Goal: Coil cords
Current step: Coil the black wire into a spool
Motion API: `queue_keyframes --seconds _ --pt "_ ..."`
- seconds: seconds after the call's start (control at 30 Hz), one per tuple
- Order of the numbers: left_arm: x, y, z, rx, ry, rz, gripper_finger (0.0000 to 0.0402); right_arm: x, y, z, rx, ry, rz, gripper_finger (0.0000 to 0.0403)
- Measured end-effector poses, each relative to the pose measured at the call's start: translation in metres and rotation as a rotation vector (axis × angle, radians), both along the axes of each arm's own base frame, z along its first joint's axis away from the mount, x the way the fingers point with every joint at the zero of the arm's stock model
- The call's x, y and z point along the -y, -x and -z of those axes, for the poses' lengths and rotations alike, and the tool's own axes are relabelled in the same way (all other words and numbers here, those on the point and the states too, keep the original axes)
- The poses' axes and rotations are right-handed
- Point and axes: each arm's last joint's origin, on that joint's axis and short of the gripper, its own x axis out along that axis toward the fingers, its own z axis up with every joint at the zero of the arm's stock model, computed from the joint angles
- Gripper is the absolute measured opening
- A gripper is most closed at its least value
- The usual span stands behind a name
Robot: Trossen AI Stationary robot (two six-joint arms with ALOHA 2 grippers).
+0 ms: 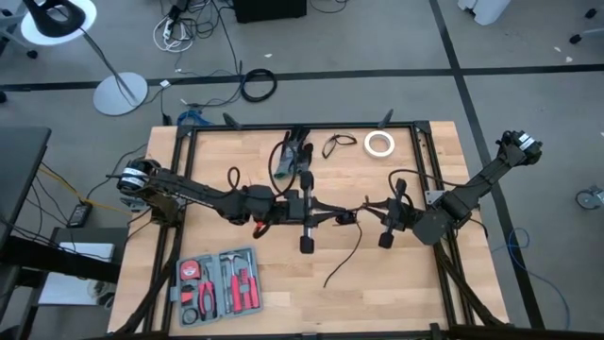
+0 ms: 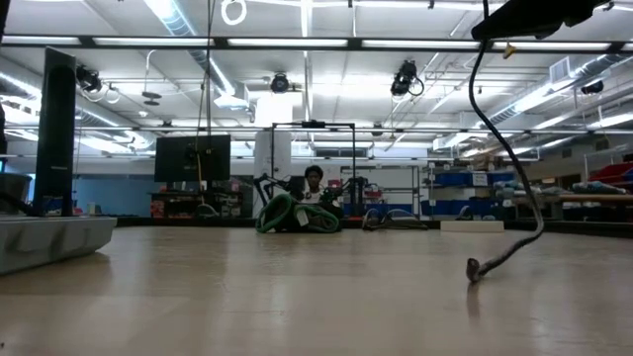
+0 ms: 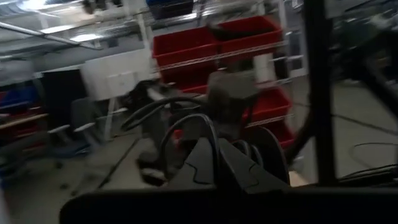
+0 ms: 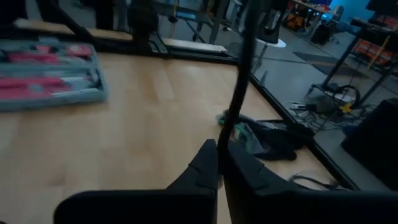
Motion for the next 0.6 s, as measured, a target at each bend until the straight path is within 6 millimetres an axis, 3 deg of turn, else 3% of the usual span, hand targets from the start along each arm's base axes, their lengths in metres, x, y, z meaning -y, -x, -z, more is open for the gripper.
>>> queue_keyframes --seconds 0.17,0.3,0.6 --pt "-0.004 0.0 -0.001 0.0 -0.003 -0.133 0.0 -0.008 -0.007 -0.003 0.036 -0.03 -0.072 0.0005" --pt "-0.006 0.001 -0.003 0.02 -0.026 -0.199 0.0 -0.014 -0.015 0.005 0.004 -0.017 -0.086 0.0004" --pt "-0.002 0.004 -0.01 0.1 -0.008 -0.158 0.0 -0.002 -0.029 0.026 -0.083 0.003 0.05 0.0004"
